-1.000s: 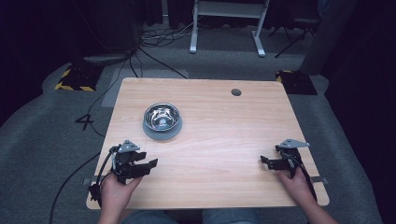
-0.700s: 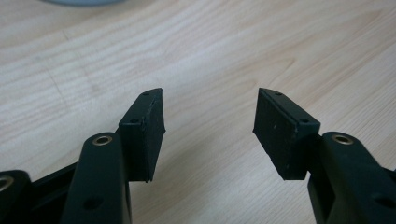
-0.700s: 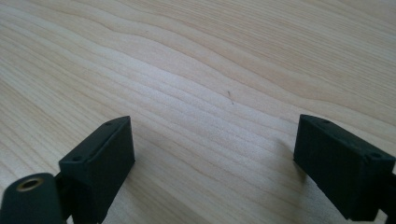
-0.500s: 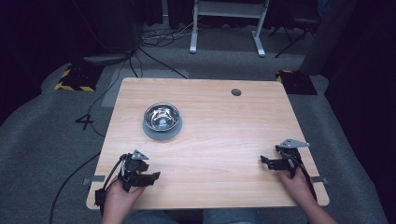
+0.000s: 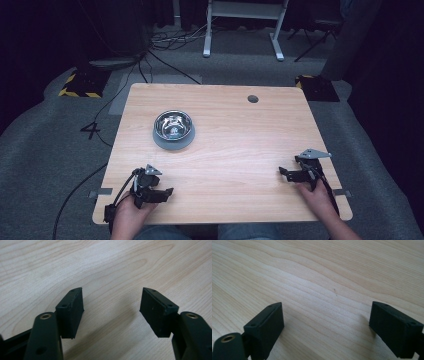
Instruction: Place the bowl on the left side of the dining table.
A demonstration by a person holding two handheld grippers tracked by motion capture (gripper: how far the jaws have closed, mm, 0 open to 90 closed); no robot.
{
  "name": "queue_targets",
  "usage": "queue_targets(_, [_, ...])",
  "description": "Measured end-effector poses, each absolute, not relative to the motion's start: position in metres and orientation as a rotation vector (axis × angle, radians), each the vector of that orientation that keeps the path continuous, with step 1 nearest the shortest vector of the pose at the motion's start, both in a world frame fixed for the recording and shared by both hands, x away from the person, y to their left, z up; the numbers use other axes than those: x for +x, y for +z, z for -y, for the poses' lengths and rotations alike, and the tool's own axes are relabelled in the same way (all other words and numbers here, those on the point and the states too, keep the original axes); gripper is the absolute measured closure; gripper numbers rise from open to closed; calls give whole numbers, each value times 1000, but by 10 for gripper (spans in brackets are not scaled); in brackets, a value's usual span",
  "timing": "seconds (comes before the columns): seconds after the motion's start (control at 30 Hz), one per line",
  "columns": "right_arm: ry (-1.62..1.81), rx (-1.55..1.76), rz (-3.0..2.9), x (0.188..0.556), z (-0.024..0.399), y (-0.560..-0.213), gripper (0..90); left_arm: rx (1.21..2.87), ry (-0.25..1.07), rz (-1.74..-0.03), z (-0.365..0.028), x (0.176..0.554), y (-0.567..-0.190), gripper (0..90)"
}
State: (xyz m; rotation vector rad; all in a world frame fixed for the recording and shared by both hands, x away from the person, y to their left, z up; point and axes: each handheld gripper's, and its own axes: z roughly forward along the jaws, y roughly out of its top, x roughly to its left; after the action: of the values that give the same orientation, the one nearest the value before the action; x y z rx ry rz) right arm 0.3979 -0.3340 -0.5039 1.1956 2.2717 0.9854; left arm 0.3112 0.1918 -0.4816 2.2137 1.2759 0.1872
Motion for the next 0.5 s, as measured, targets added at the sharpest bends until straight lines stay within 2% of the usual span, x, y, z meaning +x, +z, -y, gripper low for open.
queue_targets(0.1, [985, 1195, -2272, 398, 334, -504, 123, 2206, 224, -1245, -192, 310, -485, 305])
queue_targets(0.23, [986, 1194, -2272, 398, 334, -504, 124, 2234, 386, -1131, -196, 309, -495, 245])
queue_targets(0.33, [986, 1194, -2272, 398, 334, -504, 124, 2188, 386, -1079, -200, 310, -502, 145])
queue_targets(0.5, [986, 1193, -2272, 398, 334, -504, 125, 2184, 384, -1069, -201, 310, -503, 131])
